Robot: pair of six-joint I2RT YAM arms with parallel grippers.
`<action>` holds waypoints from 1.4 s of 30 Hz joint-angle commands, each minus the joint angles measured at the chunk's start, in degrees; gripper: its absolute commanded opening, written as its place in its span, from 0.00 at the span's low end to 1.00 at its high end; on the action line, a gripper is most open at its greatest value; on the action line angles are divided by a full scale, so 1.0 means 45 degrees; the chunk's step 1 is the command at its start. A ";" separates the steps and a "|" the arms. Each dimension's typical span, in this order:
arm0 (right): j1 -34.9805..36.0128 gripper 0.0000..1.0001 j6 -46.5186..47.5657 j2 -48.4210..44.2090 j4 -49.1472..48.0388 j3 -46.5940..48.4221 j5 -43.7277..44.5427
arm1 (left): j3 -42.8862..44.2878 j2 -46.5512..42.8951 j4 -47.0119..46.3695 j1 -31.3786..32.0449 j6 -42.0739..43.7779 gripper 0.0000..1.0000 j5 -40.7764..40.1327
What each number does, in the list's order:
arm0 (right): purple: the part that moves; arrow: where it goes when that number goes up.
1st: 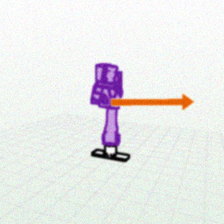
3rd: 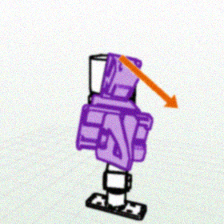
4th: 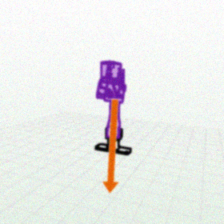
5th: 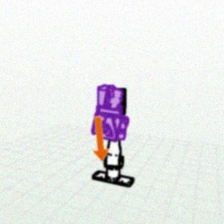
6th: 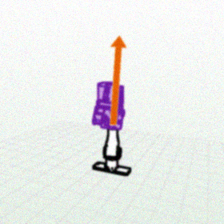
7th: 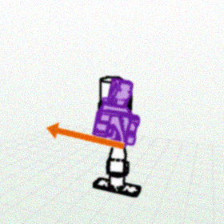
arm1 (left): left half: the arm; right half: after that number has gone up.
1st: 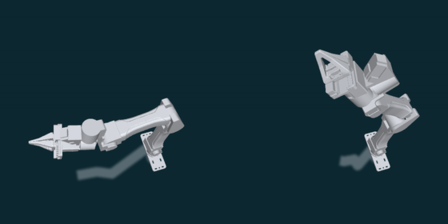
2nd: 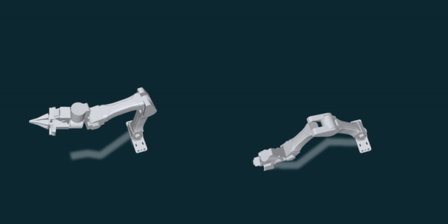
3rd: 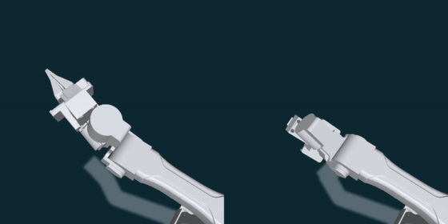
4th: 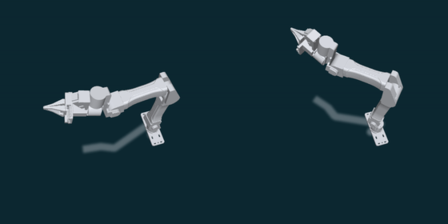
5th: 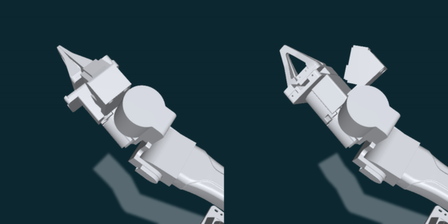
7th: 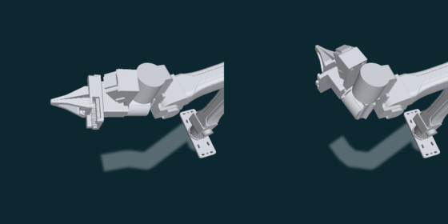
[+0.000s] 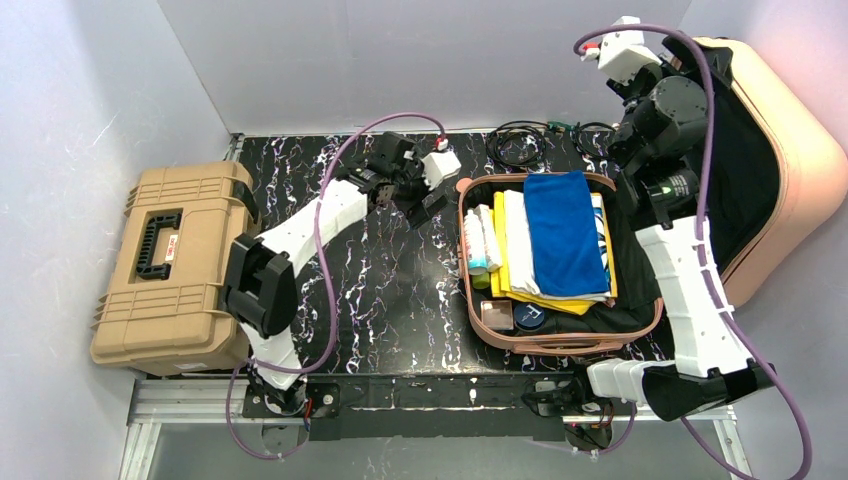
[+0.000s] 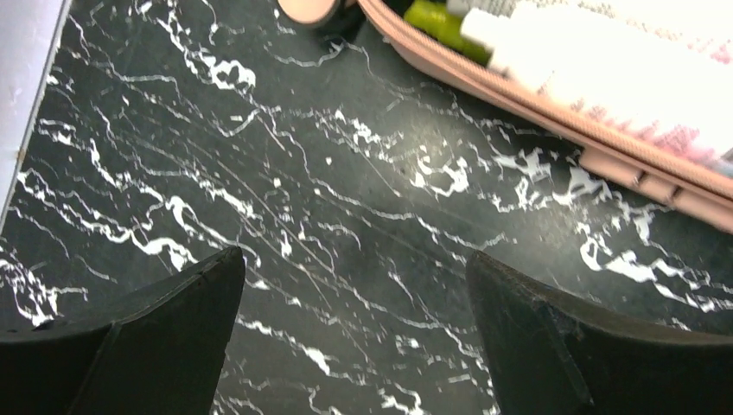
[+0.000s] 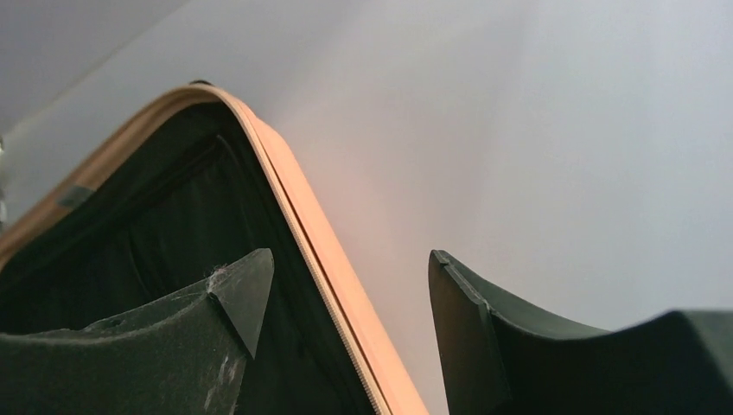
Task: Pack the luggage
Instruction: Close the luggage at the center of the board.
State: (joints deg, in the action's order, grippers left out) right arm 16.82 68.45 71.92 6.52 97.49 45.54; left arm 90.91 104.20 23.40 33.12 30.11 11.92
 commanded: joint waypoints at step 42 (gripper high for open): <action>-0.3620 0.63 0.1374 -0.0143 0.0107 -0.1654 -0.1267 | -0.2606 -0.4471 0.0660 -0.1580 -0.1006 0.98 -0.0403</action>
State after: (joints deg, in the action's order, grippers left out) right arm 0.75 74.28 71.55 9.28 89.47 38.79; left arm 79.07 85.71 26.15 26.35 26.37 10.28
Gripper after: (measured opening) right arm 0.640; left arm 0.983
